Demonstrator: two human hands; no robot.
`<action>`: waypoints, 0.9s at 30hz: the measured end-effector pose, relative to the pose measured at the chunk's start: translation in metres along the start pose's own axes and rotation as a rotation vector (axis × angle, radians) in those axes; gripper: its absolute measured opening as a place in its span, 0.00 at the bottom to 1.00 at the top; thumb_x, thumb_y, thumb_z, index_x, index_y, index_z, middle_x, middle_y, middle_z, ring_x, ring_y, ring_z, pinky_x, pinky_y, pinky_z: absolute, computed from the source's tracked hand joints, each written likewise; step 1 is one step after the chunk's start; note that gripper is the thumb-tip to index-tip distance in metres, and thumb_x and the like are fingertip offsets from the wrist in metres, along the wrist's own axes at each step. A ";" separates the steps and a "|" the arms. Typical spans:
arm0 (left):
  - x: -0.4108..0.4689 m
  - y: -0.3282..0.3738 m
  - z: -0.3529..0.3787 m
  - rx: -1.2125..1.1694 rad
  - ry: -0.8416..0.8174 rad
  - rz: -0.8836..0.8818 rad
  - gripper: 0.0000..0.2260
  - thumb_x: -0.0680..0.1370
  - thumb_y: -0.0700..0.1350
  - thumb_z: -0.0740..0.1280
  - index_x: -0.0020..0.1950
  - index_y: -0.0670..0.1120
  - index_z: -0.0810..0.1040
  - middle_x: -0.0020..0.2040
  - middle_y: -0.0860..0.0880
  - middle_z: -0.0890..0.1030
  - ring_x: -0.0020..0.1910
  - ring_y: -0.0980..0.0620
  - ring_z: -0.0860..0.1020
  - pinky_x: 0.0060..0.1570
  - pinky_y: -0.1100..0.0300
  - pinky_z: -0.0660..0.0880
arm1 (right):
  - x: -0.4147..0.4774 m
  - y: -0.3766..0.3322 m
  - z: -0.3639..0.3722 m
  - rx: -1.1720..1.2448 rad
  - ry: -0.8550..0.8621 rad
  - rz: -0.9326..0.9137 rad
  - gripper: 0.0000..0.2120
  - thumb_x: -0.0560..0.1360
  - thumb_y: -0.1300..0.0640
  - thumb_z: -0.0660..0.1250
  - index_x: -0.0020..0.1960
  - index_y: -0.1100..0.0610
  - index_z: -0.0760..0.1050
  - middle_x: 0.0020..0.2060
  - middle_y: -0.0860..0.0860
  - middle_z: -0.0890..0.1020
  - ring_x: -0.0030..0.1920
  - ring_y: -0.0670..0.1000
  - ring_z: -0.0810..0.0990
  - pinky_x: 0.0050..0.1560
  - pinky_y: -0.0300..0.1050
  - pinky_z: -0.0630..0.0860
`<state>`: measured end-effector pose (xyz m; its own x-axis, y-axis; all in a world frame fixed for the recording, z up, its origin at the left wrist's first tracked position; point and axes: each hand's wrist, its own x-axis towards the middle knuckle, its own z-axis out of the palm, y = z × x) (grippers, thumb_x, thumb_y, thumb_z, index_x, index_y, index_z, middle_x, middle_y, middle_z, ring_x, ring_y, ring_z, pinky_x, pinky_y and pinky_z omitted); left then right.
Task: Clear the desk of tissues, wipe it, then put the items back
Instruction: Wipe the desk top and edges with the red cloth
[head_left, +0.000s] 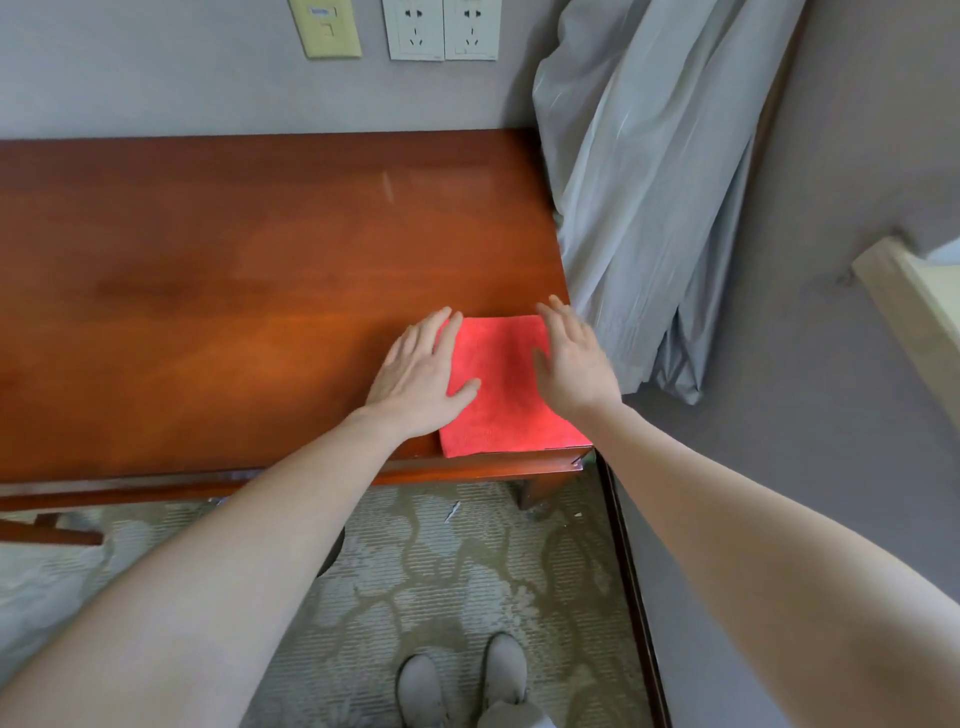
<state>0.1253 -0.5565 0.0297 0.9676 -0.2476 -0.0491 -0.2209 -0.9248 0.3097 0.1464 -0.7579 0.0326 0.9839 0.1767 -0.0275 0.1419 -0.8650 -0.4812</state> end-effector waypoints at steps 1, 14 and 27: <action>0.006 0.000 0.005 0.029 -0.086 0.019 0.40 0.79 0.64 0.59 0.81 0.45 0.43 0.81 0.47 0.42 0.80 0.49 0.43 0.78 0.49 0.44 | 0.003 0.001 0.009 -0.012 -0.072 -0.029 0.26 0.83 0.56 0.54 0.79 0.58 0.53 0.79 0.55 0.53 0.78 0.56 0.51 0.77 0.51 0.51; 0.024 -0.016 0.040 0.242 -0.409 0.043 0.55 0.66 0.80 0.50 0.76 0.48 0.26 0.75 0.50 0.24 0.75 0.51 0.28 0.73 0.38 0.32 | -0.001 0.051 0.035 -0.327 -0.305 -0.081 0.32 0.80 0.35 0.39 0.77 0.46 0.28 0.76 0.42 0.32 0.75 0.45 0.30 0.76 0.51 0.33; 0.011 0.037 -0.046 0.227 -0.419 0.145 0.53 0.71 0.76 0.55 0.78 0.48 0.29 0.78 0.50 0.31 0.77 0.50 0.31 0.73 0.38 0.32 | -0.046 0.033 -0.062 -0.272 -0.282 0.044 0.34 0.81 0.41 0.56 0.80 0.51 0.45 0.78 0.50 0.56 0.78 0.51 0.53 0.77 0.54 0.49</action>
<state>0.1335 -0.5800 0.0844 0.8031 -0.4297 -0.4129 -0.4154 -0.9004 0.1290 0.1121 -0.8232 0.0720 0.9266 0.2261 -0.3006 0.1612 -0.9608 -0.2258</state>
